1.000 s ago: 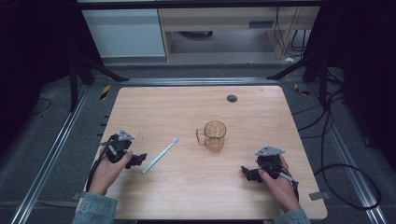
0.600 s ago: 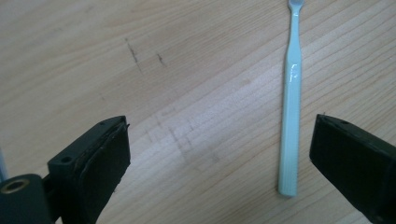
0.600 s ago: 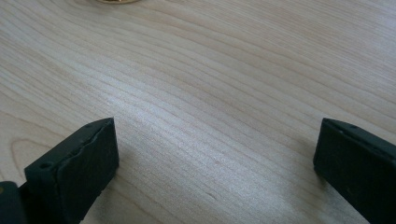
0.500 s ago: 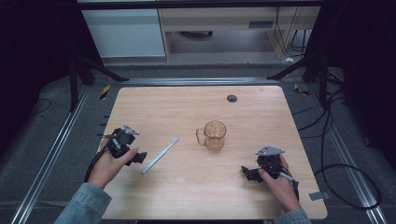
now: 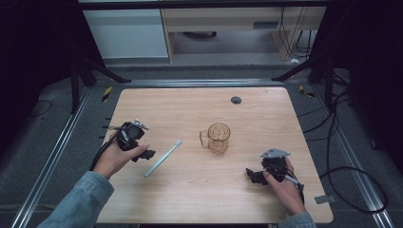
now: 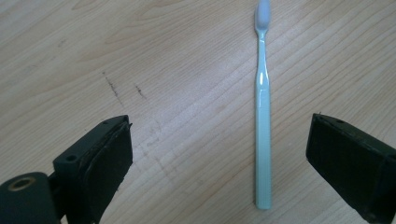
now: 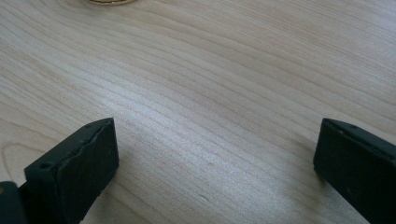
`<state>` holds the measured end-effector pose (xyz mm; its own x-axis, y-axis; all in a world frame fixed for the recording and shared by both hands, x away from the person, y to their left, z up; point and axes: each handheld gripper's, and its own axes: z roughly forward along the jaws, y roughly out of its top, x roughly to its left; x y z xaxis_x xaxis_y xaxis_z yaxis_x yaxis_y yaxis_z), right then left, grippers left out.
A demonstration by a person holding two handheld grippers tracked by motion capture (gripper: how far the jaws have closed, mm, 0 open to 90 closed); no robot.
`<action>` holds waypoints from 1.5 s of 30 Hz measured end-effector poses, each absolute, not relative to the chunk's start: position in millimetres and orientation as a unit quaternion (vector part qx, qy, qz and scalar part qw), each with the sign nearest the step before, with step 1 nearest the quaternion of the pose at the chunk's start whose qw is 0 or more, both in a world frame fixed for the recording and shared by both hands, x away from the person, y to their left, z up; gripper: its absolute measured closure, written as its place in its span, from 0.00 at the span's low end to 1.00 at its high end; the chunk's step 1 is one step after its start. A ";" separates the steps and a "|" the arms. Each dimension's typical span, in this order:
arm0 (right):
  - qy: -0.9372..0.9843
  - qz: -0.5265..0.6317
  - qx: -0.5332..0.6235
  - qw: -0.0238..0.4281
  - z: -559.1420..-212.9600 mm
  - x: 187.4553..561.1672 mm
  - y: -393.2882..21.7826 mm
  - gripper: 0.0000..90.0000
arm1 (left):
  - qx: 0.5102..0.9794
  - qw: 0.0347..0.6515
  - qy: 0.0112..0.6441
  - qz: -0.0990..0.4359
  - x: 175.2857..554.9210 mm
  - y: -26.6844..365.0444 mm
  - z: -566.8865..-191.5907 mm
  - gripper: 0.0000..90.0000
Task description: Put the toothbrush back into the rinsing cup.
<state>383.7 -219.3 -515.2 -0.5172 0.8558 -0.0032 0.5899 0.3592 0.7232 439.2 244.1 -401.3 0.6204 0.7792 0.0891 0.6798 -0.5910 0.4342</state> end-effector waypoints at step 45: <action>0.801 0.340 0.451 0.197 -515.4 383.9 -219.7 0.00 | 0.925 0.076 0.369 0.054 477.9 178.8 -426.0 0.39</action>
